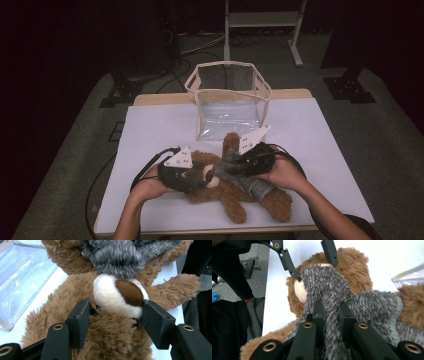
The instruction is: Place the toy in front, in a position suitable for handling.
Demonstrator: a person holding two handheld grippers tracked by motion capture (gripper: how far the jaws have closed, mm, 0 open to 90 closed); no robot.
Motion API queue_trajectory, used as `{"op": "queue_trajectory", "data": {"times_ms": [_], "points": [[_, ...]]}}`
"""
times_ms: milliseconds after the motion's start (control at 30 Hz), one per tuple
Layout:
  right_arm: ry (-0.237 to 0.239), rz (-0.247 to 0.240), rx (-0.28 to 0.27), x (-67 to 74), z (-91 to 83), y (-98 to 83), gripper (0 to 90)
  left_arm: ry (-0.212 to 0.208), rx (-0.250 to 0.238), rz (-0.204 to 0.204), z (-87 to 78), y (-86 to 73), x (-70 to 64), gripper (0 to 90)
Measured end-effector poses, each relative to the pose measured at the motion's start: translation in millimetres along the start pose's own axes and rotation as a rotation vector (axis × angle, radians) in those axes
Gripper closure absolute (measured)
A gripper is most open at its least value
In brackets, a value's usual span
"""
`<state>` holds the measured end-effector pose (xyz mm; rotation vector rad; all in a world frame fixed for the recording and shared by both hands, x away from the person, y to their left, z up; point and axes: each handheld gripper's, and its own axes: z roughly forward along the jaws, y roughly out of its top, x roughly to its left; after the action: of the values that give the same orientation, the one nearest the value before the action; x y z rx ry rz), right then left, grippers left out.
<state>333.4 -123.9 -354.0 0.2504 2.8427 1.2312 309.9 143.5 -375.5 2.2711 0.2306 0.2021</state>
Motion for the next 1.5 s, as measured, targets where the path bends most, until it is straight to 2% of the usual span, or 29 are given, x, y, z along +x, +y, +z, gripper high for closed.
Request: {"op": "queue_trajectory", "data": {"times_ms": [233, 433, 700, 800, 933, 1033, 1200, 1267, 1433, 1500], "points": [[-0.031, 0.042, -0.041, -0.9, -26.5, -25.0, 78.6, -0.003, -0.006, -0.006, 0.1, -0.4, 0.2, 40.5], [-0.066, 0.125, -0.100, 5.1, -52.9, -57.9, 78.6, -0.005, -0.004, -0.004, -0.2, -0.7, 0.4, 40.5], [-0.084, 0.204, -0.123, 11.2, -66.4, -97.2, 78.6, -0.004, -0.007, -0.011, 0.0, -0.9, 0.8, 40.5], [-0.085, 0.211, -0.135, 11.4, -69.5, -98.8, 78.6, -0.003, -0.010, -0.015, 0.3, -1.2, 1.3, 40.5], [-0.088, 0.165, -0.150, 14.2, -70.9, -81.4, 78.6, -0.002, -0.010, -0.015, 0.3, -1.6, 2.1, 40.5], [-0.073, 0.119, -0.144, 15.7, -61.9, -60.9, 78.6, -0.001, -0.009, -0.015, 0.2, -1.4, 1.8, 40.5], [-0.042, 0.068, -0.129, 17.9, -40.8, -44.2, 78.5, -0.001, -0.008, -0.012, -0.3, -2.3, 1.6, 40.5], [-0.036, 0.068, -0.130, 18.1, -38.1, -45.9, 78.6, -0.003, -0.009, -0.014, -0.6, -2.6, 1.6, 40.5], [-0.048, 0.123, -0.160, 16.0, -49.2, -66.0, 78.6, -0.002, -0.013, -0.020, -0.1, -2.3, 1.6, 40.5], [-0.062, 0.156, -0.170, 13.5, -56.2, -79.2, 78.6, -0.002, -0.014, -0.020, 0.1, -2.3, 1.8, 40.5]]}}
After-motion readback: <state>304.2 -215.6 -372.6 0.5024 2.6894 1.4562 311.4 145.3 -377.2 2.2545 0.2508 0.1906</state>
